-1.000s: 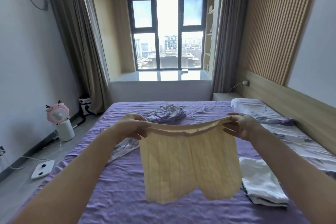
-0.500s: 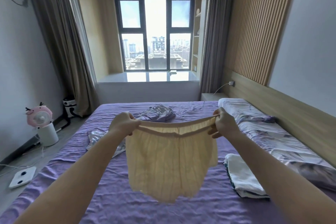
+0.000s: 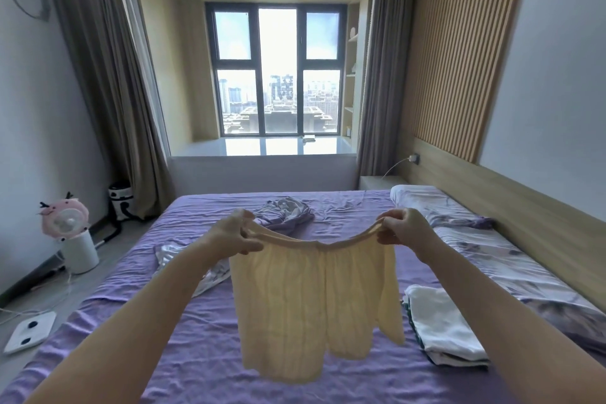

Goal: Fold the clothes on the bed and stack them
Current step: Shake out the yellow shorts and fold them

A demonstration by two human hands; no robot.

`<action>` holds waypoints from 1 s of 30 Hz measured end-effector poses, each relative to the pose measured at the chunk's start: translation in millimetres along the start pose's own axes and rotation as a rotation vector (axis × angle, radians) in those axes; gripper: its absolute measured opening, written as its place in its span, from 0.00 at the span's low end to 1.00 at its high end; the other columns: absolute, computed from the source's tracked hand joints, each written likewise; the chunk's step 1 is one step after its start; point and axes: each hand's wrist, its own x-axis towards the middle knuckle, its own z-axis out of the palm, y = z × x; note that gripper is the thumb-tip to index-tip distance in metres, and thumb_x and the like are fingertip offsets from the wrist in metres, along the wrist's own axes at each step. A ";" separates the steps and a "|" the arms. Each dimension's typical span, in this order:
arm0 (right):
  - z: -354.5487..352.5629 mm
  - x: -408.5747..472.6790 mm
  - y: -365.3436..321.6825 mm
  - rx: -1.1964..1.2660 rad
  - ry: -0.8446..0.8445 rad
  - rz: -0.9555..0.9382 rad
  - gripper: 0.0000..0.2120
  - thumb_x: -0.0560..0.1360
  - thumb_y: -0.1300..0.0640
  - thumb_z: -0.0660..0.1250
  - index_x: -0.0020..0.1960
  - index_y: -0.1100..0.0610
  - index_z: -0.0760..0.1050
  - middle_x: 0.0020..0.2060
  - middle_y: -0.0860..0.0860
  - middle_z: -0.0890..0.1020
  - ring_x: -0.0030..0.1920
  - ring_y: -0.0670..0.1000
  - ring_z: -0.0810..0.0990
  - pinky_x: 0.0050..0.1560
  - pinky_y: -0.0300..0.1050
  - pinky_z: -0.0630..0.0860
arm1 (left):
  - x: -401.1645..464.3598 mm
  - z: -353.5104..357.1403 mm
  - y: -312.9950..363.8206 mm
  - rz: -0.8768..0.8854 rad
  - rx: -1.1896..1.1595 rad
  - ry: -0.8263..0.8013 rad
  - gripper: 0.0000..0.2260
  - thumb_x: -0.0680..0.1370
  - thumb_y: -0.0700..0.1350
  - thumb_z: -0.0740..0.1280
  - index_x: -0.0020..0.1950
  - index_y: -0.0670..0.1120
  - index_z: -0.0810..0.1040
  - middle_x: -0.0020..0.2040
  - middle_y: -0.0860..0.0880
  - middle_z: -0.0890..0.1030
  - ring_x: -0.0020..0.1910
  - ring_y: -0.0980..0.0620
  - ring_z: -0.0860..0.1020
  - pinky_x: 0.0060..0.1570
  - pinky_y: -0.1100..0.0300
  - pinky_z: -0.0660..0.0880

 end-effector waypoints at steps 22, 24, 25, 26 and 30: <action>68.2 -33.9 -38.3 0.099 -0.348 0.118 0.09 0.73 0.67 0.66 0.53 0.64 0.73 0.35 0.58 0.78 0.27 0.53 0.81 0.31 0.47 0.82 | -7.1 56.2 49.0 -0.041 -0.306 0.158 0.12 0.70 0.43 0.72 0.31 0.47 0.72 0.29 0.52 0.73 0.27 0.59 0.70 0.25 0.68 0.67; 73.3 -39.2 -45.6 0.089 -0.473 0.040 0.11 0.70 0.67 0.69 0.51 0.64 0.73 0.36 0.57 0.79 0.33 0.52 0.82 0.38 0.47 0.82 | -8.6 63.5 56.6 0.007 -0.365 0.078 0.08 0.71 0.41 0.72 0.34 0.42 0.77 0.32 0.51 0.74 0.25 0.63 0.70 0.25 0.71 0.67; 73.2 -41.3 -48.0 0.038 -0.532 -0.016 0.11 0.69 0.67 0.70 0.49 0.62 0.73 0.37 0.55 0.80 0.36 0.51 0.82 0.41 0.46 0.82 | -10.0 63.1 59.1 0.030 -0.390 0.043 0.07 0.72 0.41 0.72 0.38 0.38 0.80 0.33 0.50 0.75 0.26 0.63 0.71 0.26 0.72 0.68; 72.0 -43.2 -50.2 -0.032 -0.566 -0.074 0.09 0.69 0.67 0.70 0.47 0.60 0.73 0.38 0.54 0.81 0.38 0.50 0.83 0.42 0.45 0.82 | -12.0 61.2 60.9 0.044 -0.423 0.010 0.07 0.72 0.41 0.72 0.42 0.36 0.81 0.34 0.49 0.77 0.28 0.63 0.72 0.27 0.72 0.69; 65.9 -47.5 -53.5 -0.351 -0.417 -0.278 0.07 0.73 0.66 0.63 0.41 0.54 0.74 0.33 0.50 0.82 0.30 0.50 0.81 0.32 0.43 0.77 | -18.1 50.6 61.6 0.070 -0.584 -0.124 0.06 0.75 0.39 0.69 0.39 0.44 0.84 0.28 0.52 0.77 0.27 0.58 0.71 0.25 0.69 0.66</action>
